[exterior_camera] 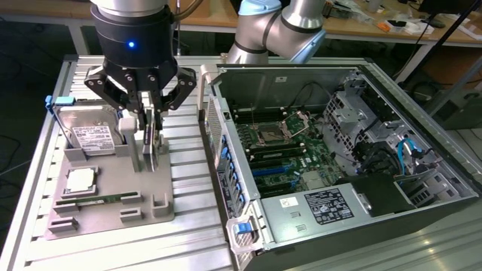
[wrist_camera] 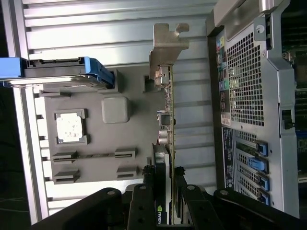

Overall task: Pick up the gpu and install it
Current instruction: 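Pick up the gpu and move the gpu toward the slot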

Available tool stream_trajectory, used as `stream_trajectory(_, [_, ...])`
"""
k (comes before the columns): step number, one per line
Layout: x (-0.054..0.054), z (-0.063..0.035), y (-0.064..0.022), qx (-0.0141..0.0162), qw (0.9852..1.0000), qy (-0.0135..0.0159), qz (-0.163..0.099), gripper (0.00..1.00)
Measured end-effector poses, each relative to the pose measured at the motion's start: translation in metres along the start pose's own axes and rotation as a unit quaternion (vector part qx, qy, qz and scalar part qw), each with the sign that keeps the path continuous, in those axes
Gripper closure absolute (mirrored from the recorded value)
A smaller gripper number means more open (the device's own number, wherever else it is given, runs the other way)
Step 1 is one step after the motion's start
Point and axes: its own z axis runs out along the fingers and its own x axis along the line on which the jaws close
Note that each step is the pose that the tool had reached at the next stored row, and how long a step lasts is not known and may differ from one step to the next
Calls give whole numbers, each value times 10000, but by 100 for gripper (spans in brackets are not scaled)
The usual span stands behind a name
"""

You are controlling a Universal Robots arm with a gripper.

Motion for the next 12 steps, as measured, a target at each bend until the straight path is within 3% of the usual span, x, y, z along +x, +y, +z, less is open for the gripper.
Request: stream_trajectory(12, [-2,-85,3,56,10000,-6,-1,73])
